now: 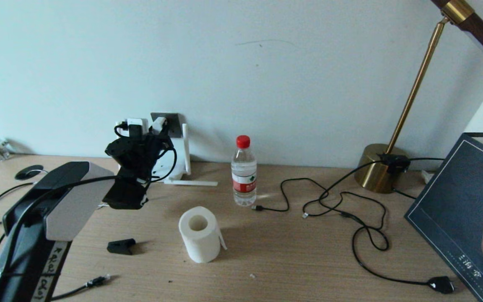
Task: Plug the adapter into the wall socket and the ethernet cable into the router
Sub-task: Plug plug into socket
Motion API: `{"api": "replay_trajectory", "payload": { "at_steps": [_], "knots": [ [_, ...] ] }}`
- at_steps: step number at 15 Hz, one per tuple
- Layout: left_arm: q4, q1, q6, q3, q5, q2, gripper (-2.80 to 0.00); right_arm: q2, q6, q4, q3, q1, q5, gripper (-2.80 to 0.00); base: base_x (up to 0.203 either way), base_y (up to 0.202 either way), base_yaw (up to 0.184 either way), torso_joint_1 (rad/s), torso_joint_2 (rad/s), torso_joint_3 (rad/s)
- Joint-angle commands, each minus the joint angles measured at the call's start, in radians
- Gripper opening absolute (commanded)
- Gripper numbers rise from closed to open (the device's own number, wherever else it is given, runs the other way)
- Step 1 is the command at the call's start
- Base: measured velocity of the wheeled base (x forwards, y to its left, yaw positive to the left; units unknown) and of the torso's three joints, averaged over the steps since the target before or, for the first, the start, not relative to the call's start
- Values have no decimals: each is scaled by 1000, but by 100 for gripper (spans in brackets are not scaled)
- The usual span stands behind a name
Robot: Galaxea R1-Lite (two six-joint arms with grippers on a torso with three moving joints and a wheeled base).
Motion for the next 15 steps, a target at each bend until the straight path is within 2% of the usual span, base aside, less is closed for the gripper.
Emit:
{"api": "replay_trajectory", "payload": {
  "at_steps": [1,6,7,15],
  "knots": [
    [-7,4,0,2,-1,-4,-280,1,0,1,0,0,0,-280,0,0,0,0,0,0],
    [-9,5,0,2,-1,11,-280,1,0,1,0,0,0,-280,0,0,0,0,0,0],
    [-12,5,-1,2,-1,11,0,0,0,1,0,0,0,-280,0,0,0,0,0,0],
    [-25,7,0,5,12,5,0,0,0,1,0,0,0,-280,0,0,0,0,0,0]
  ]
}}
